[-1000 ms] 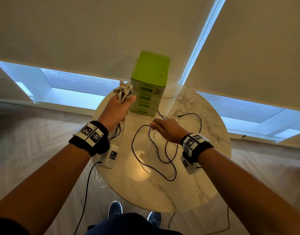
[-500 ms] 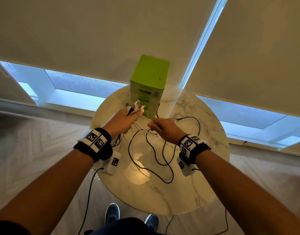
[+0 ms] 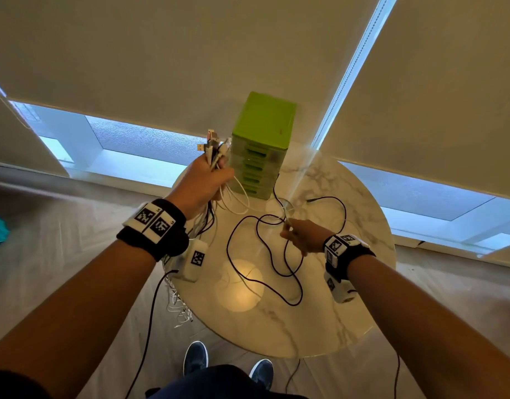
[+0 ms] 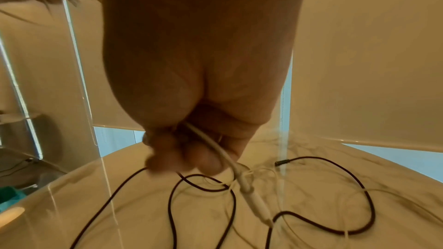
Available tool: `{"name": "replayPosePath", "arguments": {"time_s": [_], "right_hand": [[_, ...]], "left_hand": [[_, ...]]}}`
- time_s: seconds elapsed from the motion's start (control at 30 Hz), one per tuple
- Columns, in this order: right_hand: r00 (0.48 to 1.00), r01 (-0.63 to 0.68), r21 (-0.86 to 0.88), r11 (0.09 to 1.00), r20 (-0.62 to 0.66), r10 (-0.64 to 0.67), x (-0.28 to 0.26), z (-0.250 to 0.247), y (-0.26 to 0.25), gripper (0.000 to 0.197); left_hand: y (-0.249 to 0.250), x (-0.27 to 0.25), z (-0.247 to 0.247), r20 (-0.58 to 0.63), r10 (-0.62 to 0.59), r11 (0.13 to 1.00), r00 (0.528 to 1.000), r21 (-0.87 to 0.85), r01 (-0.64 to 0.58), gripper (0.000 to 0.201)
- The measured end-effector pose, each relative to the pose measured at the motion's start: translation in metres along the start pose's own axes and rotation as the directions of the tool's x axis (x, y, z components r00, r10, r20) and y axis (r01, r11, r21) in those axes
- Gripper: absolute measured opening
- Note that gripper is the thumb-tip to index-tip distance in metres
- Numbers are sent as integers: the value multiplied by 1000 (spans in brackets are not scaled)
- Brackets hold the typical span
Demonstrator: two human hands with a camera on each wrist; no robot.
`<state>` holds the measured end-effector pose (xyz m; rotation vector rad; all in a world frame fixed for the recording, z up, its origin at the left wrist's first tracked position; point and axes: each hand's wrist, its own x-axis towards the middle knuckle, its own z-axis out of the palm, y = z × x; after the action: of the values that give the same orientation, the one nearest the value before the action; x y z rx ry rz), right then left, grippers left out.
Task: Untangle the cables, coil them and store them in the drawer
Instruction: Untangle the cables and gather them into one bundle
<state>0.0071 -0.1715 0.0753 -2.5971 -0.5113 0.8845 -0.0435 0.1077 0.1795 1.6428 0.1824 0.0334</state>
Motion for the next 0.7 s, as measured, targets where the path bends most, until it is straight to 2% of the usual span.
{"name": "replayPosePath", "arguments": {"time_s": [0.07,0.13,0.2,0.27,0.37,0.43,0.5,0.57,0.63,0.7], "right_hand": [[993,75,-46,996,-91,-79,-4,-3,-6,28],[969,160,3,987,-191,-156,-12,-3,-10,36],[939,238,32,971,-263,-222,-27,-4,-13,32],[935,249,60,967,-277,-223,-42,-4,-10,32],[976,110,64,992,-196,-96,-63,5,11,40],[995,-46,16,999,-85,47,-79,17,35,39],[971,-237,-15,971,15,237,-101,28,57,39],[925,-376,-25,926,44,377,-124,40,79,39],[915,-402,45,915,-30,403,-144,54,96,55],[936,-281,219,934,-154,318,-163,64,100,76]], "left_hand": [[-2,0,13,50,-16,999,999,46,14,22],[-3,-1,29,121,-35,997,992,65,28,17],[-3,-1,47,186,-33,998,982,67,20,13],[-1,0,63,221,-19,998,975,65,4,13],[2,0,86,282,-3,998,959,56,-13,19],[3,-3,101,379,-25,999,925,43,9,21],[6,-9,118,516,-67,997,854,-1,79,20],[8,-16,137,604,-97,991,791,-11,130,12],[7,-23,156,630,-117,991,767,22,133,5],[3,-31,176,660,-130,990,740,49,130,5]]}}
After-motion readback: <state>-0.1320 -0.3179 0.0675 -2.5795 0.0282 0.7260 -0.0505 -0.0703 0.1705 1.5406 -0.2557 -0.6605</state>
